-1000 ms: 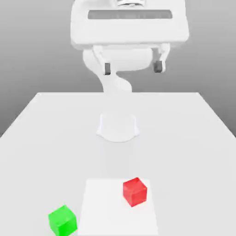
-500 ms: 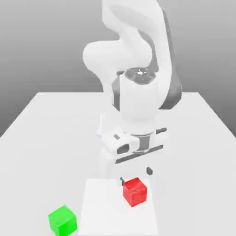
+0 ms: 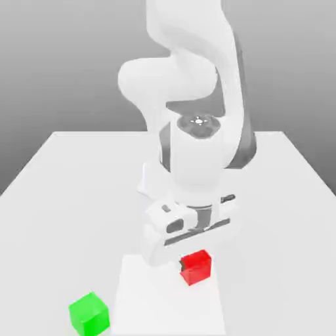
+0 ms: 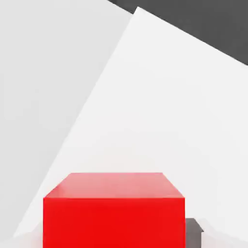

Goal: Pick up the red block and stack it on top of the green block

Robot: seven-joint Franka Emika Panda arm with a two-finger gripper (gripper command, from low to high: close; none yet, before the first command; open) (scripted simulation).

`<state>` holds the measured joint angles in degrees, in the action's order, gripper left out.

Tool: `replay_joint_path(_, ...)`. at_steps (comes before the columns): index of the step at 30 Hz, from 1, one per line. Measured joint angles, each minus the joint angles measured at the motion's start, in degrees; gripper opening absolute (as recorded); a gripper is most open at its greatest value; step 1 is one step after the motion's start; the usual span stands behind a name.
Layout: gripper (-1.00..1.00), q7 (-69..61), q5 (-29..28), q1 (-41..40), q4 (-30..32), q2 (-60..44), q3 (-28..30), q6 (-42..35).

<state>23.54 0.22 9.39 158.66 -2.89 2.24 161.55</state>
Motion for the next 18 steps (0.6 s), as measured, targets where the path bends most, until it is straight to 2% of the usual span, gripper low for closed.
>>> replay_joint_path(3, -1.0, -1.5, 0.3, -4.3, -3.8, 0.3, 2.0, -4.3)
replay_joint_path(10, -1.0, -7.5, 2.5, -14.0, -17.7, -5.2, 7.5, -12.8)
replay_joint_path(14, -1.0, -10.1, 5.4, -15.6, -19.8, -12.1, 7.2, -8.0)
replay_joint_path(15, 1.0, -10.7, 6.1, -16.0, -20.0, -14.1, 6.7, -6.3)
replay_joint_path(18, 1.0, -10.7, 6.1, -16.0, -20.0, -14.1, 6.7, -6.3)
